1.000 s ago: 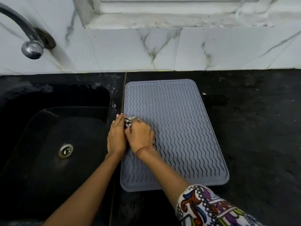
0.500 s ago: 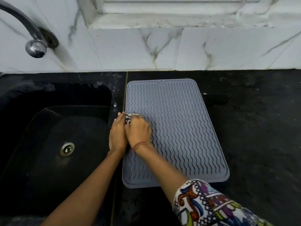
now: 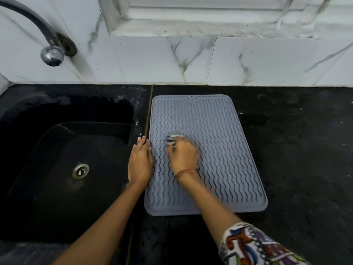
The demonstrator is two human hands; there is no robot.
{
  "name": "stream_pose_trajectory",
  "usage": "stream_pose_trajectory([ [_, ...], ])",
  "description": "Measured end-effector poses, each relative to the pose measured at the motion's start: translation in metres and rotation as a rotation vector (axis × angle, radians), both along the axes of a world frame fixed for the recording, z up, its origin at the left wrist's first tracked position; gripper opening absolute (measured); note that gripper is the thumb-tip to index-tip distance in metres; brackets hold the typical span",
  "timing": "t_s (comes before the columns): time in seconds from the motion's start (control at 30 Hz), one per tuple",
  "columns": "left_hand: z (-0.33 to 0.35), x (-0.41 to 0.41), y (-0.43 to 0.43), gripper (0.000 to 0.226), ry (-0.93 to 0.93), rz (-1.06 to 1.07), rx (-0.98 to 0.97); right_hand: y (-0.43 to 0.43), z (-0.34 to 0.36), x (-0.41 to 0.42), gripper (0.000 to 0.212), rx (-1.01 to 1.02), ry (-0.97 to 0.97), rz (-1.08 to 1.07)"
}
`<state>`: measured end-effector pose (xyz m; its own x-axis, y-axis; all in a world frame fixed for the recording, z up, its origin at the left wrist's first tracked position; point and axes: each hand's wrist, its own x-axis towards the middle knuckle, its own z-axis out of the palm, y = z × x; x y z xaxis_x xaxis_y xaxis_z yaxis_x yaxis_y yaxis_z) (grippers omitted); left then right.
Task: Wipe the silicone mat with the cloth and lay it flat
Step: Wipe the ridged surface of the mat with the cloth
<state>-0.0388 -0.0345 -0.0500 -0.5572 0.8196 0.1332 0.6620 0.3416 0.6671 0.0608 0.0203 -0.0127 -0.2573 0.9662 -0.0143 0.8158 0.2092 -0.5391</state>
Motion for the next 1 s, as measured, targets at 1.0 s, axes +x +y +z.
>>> stream_pose_trajectory([
  [1.0, -0.005, 0.001, 0.004, 0.044, 0.126, -0.002, -0.064, 0.027, 0.002, 0.092, 0.021, 0.011, 0.032, -0.348],
])
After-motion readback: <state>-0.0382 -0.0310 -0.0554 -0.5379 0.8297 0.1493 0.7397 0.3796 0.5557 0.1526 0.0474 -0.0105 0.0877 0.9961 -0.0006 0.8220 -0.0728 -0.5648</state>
